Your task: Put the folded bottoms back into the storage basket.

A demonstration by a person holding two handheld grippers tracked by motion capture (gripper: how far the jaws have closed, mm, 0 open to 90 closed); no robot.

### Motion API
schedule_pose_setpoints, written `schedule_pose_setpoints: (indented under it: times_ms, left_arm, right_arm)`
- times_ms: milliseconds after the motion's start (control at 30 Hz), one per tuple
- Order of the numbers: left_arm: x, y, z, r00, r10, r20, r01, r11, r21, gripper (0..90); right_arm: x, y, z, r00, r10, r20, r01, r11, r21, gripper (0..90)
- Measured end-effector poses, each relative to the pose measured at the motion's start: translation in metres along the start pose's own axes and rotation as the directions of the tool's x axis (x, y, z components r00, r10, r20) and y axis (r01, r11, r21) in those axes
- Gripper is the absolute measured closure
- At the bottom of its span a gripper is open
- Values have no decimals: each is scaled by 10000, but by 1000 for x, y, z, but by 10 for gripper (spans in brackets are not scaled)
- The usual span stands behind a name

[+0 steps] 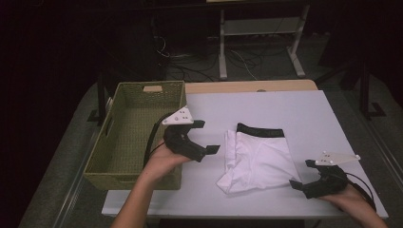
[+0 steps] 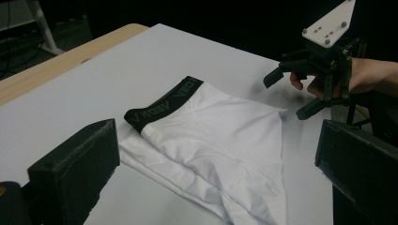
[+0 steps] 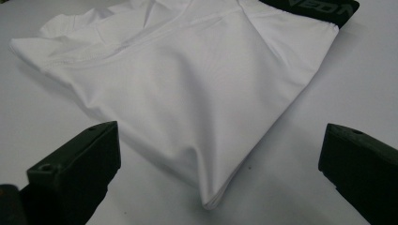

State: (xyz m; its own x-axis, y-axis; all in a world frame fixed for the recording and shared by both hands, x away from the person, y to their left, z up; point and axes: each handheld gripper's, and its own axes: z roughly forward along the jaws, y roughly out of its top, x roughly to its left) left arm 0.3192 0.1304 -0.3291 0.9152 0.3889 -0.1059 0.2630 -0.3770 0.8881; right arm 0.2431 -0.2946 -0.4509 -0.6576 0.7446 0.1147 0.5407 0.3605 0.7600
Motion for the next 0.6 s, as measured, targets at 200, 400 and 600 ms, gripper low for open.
schedule_pose_setpoints:
  times_ms: [200,400,600]
  left_arm:
    - [-4,2,7,10000,-96,13,96,9999,-65,2]
    - [-9,1,20,9999,-102,102,101,9999,88,34]
    - [-16,0,32,9998,-109,140,105,9995,295,34]
  right_arm:
    - [1,0,1,10000,-57,-38,57,10000,58,0]
    - [1,0,1,9999,-74,-93,74,9999,77,0]
    - [1,0,1,9999,-80,-107,81,9999,91,0]
